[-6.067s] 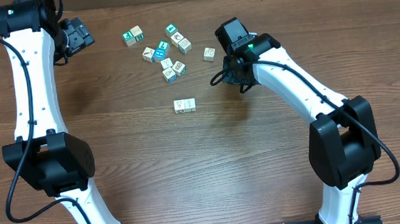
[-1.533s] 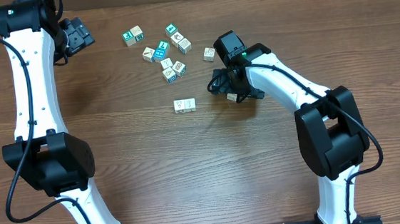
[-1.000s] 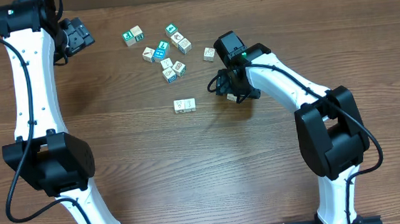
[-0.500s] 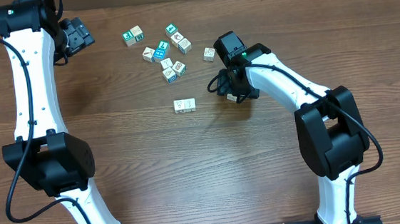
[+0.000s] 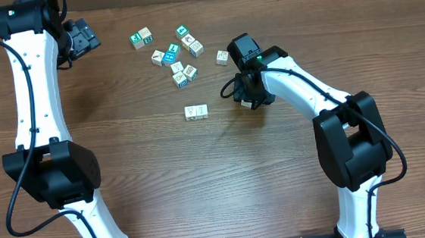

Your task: Form a horizontal line

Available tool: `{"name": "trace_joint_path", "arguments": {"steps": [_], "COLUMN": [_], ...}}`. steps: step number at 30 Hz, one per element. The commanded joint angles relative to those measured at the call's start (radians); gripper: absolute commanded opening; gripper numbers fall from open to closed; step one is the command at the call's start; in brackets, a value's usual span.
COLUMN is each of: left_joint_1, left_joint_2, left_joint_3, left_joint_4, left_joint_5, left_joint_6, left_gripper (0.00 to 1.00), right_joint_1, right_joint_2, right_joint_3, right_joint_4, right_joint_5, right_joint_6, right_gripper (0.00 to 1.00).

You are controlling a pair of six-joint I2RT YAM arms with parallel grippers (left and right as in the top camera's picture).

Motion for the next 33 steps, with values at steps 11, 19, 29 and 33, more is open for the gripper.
{"name": "trace_joint_path", "arguments": {"steps": [11,19,29,33], "left_joint_1": [0.001,0.001,0.001,0.001], "left_joint_2": [-0.01,-0.01,-0.01,-0.01], "left_joint_3": [0.014,0.014,0.014,0.014], "left_joint_4": [-0.003,-0.003,-0.003,-0.003], "left_joint_5": [-0.01,-0.01,-0.01,-0.01], "left_joint_6": [0.019,0.019,0.019,0.019], "left_gripper": [0.99,1.0,1.0,1.0], "right_joint_1": [-0.002,-0.002,-0.002,-0.002], "right_joint_2": [0.018,0.034,0.033,0.017], "right_joint_3": [-0.007,-0.007,-0.006,0.006], "right_joint_4": [0.009,0.015,0.015,0.003], "right_joint_5": [-0.002,-0.014,-0.013,-0.015], "right_joint_6": [0.031,0.031,0.029,0.029], "right_gripper": [0.47,0.42,0.24,0.24]}}
